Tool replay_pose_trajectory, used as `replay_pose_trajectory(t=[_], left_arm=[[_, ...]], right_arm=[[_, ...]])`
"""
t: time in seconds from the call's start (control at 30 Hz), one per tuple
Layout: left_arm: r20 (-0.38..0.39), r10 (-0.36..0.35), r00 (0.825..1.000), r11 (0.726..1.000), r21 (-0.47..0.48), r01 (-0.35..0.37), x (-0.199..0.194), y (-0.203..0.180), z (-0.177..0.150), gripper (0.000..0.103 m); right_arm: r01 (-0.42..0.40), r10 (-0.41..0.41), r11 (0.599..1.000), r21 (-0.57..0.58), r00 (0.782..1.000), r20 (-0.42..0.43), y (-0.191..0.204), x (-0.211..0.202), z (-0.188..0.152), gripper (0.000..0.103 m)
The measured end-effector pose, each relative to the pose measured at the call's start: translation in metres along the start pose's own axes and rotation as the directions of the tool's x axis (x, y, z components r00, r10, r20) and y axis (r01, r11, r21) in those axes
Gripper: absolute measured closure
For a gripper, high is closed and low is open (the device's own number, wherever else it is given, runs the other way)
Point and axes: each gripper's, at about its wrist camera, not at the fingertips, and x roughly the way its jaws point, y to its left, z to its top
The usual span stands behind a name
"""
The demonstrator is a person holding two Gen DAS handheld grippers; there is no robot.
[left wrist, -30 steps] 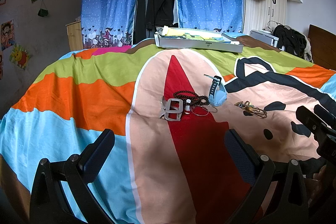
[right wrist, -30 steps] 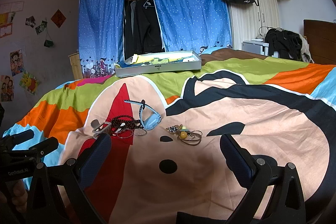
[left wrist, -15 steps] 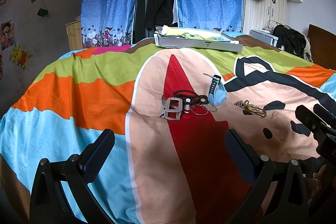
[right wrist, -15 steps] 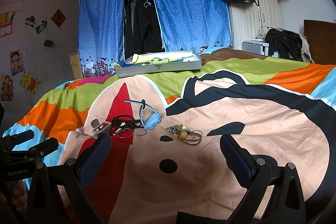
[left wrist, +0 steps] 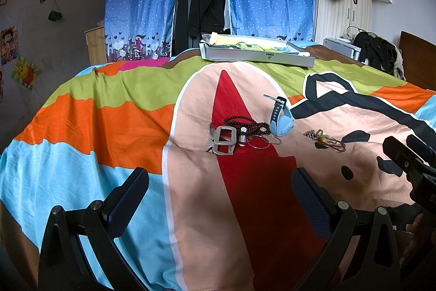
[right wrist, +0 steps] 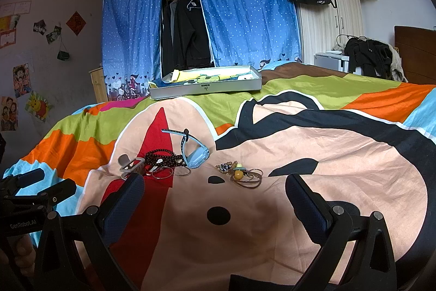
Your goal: Organize jewelry
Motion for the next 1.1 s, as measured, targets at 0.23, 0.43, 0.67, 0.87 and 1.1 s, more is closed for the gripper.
replay_pose_trajectory(t=[0.23,0.43,0.67,0.87,1.1], left_arm=[[-0.001,0.001,1.000,1.000,0.001,-0.001,0.0002,-0.0001,0.0001,0.001],[-0.001,0.000,1.000,1.000,0.000,0.000,0.0003,0.0001,0.0001,0.001],[-0.001,0.001,1.000,1.000,0.000,-0.001,0.0003,0.0001,0.0002,0.001],[-0.002,0.000,1.000,1.000,0.000,0.000,0.0004,0.0000,0.0002,0.001],[-0.003,0.000,1.000,1.000,-0.001,0.000,0.0004,0.0001,0.0002,0.001]], right_arm=[[-0.002,0.002,1.000,-0.003,1.000,-0.001,-0.0005,0.0007,-0.0006,0.000],[-0.002,0.002,1.000,-0.003,1.000,-0.002,0.0010,-0.0004,-0.0003,0.000],[-0.001,0.001,1.000,-0.003,1.000,-0.002,0.0003,0.0007,-0.0009,0.000],[-0.002,0.002,1.000,-0.004,1.000,-0.003,0.0000,-0.0008,0.0022,0.000],[-0.002,0.002,1.000,-0.004,1.000,-0.007,-0.0003,0.0023,-0.0012,0.000]])
